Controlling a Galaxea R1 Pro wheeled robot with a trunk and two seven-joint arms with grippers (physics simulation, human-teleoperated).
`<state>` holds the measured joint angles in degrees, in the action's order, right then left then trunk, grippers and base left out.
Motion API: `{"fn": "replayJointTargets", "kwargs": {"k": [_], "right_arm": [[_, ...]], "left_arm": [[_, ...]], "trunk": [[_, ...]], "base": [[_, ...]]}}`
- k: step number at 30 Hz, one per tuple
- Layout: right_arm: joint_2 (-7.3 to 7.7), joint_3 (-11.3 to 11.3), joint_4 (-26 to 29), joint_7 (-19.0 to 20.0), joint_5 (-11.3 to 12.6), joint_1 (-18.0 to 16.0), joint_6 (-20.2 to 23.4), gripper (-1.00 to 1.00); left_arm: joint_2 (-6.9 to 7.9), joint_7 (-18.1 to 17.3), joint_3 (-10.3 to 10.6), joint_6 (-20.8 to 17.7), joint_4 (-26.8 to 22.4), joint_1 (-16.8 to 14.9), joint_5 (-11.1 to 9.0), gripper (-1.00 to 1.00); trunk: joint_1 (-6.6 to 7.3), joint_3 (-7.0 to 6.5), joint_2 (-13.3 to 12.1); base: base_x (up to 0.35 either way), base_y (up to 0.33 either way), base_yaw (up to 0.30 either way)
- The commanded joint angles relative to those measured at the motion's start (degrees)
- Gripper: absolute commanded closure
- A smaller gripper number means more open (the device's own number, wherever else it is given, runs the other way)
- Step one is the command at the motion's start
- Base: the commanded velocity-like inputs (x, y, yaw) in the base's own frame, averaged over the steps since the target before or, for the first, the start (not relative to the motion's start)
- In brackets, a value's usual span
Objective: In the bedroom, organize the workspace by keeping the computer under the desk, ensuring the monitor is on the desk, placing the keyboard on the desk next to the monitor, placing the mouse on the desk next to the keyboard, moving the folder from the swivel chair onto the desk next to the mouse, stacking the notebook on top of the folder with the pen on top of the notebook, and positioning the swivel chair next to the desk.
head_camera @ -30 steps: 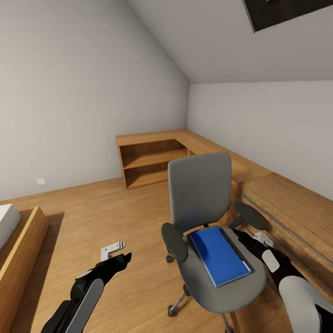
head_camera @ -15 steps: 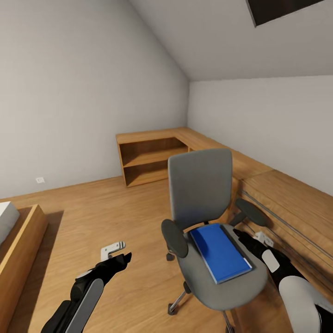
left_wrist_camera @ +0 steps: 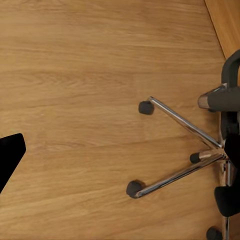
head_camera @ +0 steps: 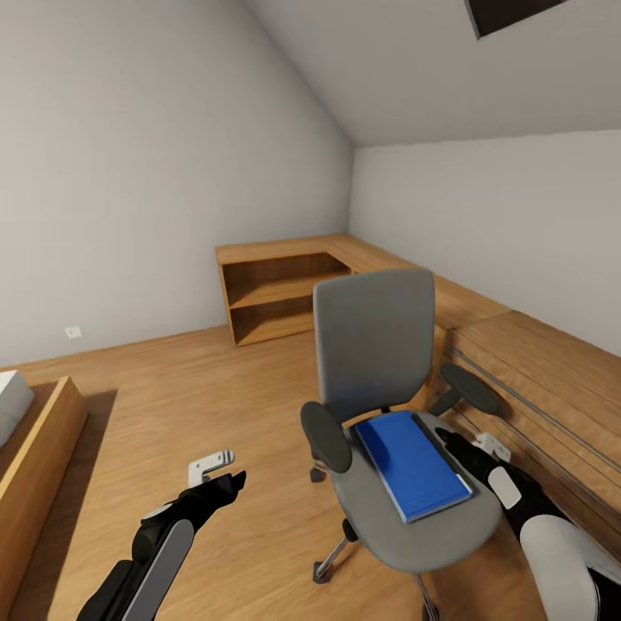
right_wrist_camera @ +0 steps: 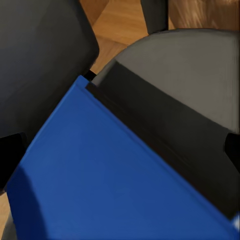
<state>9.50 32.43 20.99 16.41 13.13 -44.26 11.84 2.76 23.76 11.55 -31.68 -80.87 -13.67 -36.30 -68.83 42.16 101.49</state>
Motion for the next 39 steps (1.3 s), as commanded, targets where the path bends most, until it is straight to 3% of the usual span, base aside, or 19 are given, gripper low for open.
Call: {"fn": "replayJointTargets", "kwargs": {"k": [1,14,18,21,24,28,39], "right_arm": [[-0.02,0.36,0.01,0.16,0.36,-0.04,0.01,-1.0],[-0.01,0.28,-0.11,-0.18,0.21,-0.04,-0.83,-1.0],[-0.11,0.14,-0.12,-2.64,0.01,-0.08,-0.85,-1.0],[-0.25,-0.31,-0.1,-4.49,-1.0,-0.07,-0.85,-1.0],[-0.48,-2.76,-0.03,-8.96,-5.55,-0.1,-0.8,-1.0],[-0.64,-3.8,0.01,-11.07,-7.56,-0.11,-0.78,-1.0],[-0.83,-4.31,0.04,-12.11,-8.65,-0.08,-0.83,-1.0]], "left_arm": [[0.06,0.58,0.14,-0.05,-0.07,-0.04,-0.61,-1.0],[0.05,0.6,0.14,-0.05,0.01,-0.04,-0.65,-1.0],[0.05,0.61,0.14,-0.05,0.01,-0.04,-0.7,-1.0],[0.05,0.63,0.14,-0.05,0.06,-0.04,-0.7,-1.0],[0.05,0.64,0.14,-0.05,0.09,-0.04,-0.7,-1.0],[0.05,0.62,0.14,-0.05,0.1,-0.04,-0.7,-1.0],[0.05,0.63,0.14,-0.05,0.1,-0.04,-0.68,-1.0]], "trunk": [[-0.22,0.24,0.44],[-3.08,2.57,5.66],[-3.08,2.57,5.66],[-3.08,2.57,5.66],[-3.08,2.57,5.66],[-3.08,2.57,5.66],[-3.52,2.93,6.46]], "base": [[0.0,0.0,0.0],[0.0,0.0,0.0],[0.0,0.0,0.0],[0.0,0.0,0.0],[0.0,0.0,0.0],[0.0,0.0,0.0],[0.0,0.0,0.0]]}}
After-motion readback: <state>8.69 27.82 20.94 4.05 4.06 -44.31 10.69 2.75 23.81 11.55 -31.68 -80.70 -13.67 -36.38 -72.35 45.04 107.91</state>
